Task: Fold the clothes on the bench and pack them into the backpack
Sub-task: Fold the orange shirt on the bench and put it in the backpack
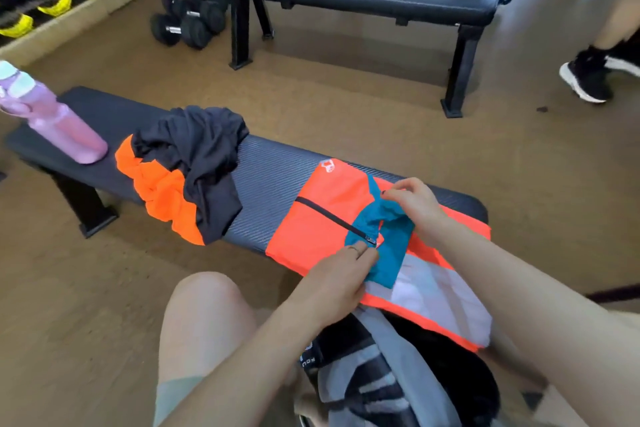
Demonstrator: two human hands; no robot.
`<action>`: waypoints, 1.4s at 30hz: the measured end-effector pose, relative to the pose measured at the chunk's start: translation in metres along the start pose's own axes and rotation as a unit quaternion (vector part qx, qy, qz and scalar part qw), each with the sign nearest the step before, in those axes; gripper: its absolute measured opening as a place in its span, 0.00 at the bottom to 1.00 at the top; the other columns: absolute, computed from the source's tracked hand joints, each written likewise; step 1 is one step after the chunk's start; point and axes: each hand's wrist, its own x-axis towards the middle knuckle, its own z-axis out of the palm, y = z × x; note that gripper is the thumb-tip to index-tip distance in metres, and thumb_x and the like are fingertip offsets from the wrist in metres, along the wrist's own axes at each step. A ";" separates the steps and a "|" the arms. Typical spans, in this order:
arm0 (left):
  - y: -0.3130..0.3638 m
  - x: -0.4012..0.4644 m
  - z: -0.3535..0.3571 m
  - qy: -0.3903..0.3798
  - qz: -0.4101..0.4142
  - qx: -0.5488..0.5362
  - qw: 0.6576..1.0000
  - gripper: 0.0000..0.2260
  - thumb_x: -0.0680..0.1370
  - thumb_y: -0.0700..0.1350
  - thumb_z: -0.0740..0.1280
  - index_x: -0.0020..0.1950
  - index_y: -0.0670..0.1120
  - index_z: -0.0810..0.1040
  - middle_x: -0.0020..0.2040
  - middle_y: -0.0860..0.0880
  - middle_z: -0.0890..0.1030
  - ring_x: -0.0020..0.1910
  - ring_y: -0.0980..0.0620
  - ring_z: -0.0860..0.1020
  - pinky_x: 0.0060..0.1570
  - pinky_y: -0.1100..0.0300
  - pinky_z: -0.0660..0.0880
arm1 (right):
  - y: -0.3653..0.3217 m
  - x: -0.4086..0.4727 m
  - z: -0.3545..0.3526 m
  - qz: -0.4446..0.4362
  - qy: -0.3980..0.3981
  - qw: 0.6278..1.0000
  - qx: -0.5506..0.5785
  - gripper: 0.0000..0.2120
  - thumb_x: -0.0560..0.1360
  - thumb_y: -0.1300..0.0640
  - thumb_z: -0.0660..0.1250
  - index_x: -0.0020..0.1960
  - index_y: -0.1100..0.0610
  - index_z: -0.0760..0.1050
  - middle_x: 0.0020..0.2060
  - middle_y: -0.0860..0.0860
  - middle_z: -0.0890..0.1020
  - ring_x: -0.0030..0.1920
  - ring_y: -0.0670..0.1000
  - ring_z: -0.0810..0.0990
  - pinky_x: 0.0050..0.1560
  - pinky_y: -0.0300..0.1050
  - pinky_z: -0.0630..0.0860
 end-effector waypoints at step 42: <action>-0.076 0.008 -0.046 0.086 -0.375 -0.060 0.921 0.30 0.76 0.58 0.71 0.69 0.43 0.66 0.63 0.42 0.71 0.62 0.40 0.72 0.61 0.45 0.72 | 0.010 -0.016 0.000 -0.304 0.119 0.816 -0.477 0.20 0.70 0.63 0.66 0.62 0.57 0.75 0.54 0.57 0.77 0.56 0.61 0.75 0.55 0.55 0.72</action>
